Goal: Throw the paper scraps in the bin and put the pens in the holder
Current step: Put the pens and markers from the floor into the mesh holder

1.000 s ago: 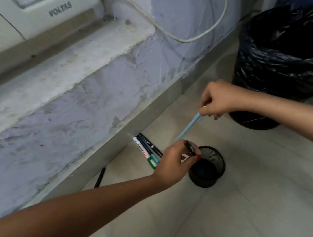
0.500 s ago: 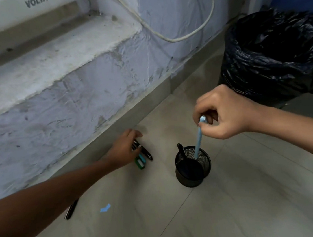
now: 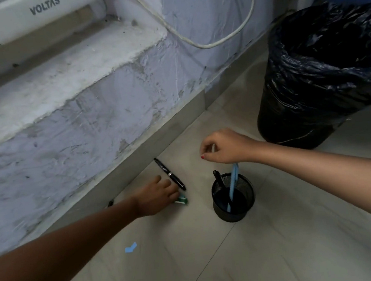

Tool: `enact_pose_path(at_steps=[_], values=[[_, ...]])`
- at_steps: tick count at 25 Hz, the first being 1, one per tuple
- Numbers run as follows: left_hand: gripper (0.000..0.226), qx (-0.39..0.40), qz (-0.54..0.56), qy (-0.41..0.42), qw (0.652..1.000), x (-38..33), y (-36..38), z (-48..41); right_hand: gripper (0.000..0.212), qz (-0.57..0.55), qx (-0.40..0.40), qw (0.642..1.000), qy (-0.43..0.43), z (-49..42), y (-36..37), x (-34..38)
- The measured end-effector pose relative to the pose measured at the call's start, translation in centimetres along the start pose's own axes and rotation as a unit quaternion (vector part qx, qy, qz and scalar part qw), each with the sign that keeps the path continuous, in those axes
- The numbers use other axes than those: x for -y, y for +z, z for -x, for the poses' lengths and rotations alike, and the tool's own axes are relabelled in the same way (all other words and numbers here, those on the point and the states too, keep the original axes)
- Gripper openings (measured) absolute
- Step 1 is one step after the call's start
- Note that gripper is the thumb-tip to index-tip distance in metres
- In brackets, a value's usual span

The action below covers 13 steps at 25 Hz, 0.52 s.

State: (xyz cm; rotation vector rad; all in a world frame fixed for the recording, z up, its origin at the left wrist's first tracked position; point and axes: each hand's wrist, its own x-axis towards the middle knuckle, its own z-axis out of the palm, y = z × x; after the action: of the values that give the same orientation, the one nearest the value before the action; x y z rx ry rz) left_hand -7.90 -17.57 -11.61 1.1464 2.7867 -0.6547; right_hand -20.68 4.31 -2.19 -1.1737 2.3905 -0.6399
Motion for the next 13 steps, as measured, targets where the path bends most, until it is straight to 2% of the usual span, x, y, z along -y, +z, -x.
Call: enact_pose_path(at_steps=[4, 7, 10, 12, 13], values=[[0.016, -0.03, 0.002, -0.002, 1.0, -2.0, 0.0, 0.9, 0.035, 0.091, 0.19, 0.976, -0.065, -6.7, 3.4, 1.7], [0.021, -0.026, 0.048, -0.024, 0.998, -3.5, -0.1, 0.9, 0.045, 0.245, 0.318, 0.905, -0.14, -9.8, 5.9, 2.3], [0.015, -0.03, 0.083, -0.042, 0.995, -3.4, -0.9, 0.9, 0.031, 0.379, 0.341, 0.844, -0.165, -10.6, 7.9, 2.5], [0.011, -0.067, 0.124, -0.088, 0.986, -2.7, -2.8, 1.2, 0.01, 0.394, 0.347, 0.841, -0.134, -10.5, 7.9, 1.7], [0.012, -0.098, 0.169, -0.123, 0.973, -2.5, -4.2, 1.3, 0.007, 0.377, 0.33, 0.856, -0.13, -9.9, 7.3, 1.4]])
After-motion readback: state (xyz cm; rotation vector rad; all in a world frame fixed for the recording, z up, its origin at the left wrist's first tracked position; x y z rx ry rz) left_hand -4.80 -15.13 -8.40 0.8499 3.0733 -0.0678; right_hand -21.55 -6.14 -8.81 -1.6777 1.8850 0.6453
